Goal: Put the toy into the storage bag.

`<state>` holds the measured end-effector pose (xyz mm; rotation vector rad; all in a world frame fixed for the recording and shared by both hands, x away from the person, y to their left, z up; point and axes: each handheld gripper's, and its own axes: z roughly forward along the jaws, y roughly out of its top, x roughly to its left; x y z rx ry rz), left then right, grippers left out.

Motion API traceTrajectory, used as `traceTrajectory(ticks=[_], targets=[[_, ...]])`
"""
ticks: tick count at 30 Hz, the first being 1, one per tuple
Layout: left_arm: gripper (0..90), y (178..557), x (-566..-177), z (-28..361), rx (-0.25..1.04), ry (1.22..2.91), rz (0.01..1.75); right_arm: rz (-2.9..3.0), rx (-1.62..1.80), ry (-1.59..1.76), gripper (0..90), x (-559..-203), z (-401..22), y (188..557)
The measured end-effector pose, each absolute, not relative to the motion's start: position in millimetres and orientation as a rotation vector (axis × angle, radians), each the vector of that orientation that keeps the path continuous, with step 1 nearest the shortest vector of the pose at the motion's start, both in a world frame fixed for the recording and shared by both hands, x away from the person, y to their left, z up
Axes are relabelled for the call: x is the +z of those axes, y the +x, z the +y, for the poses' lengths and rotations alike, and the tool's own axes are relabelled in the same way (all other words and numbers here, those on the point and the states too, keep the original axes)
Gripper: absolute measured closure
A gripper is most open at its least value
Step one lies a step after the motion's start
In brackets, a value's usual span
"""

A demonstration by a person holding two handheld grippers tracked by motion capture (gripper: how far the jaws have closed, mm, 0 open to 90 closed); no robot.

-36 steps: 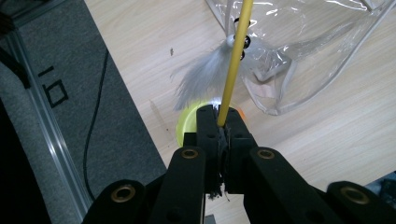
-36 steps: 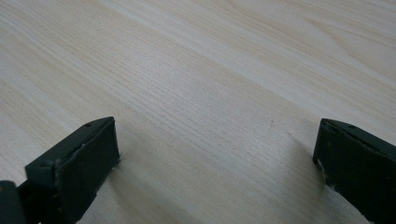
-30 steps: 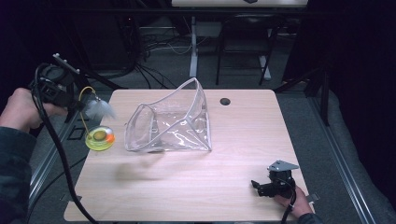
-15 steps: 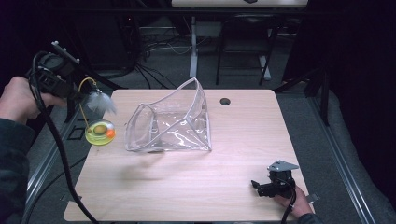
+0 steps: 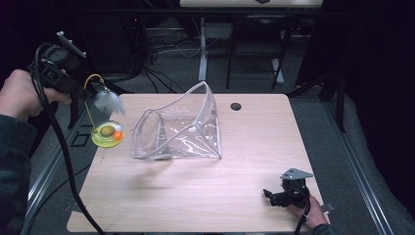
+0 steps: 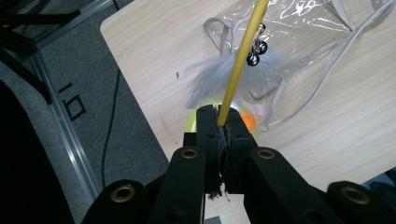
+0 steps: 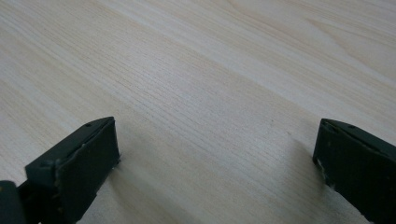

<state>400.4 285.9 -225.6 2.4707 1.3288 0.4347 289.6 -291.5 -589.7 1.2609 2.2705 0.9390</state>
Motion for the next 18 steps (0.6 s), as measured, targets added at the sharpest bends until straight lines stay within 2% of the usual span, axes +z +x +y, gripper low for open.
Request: traceTrajectory(ticks=[18], targets=[[87.9,408,-204,269,0.454,2.486,1.286,2.270,0.940,1.262,0.0,-590,-292,290]])
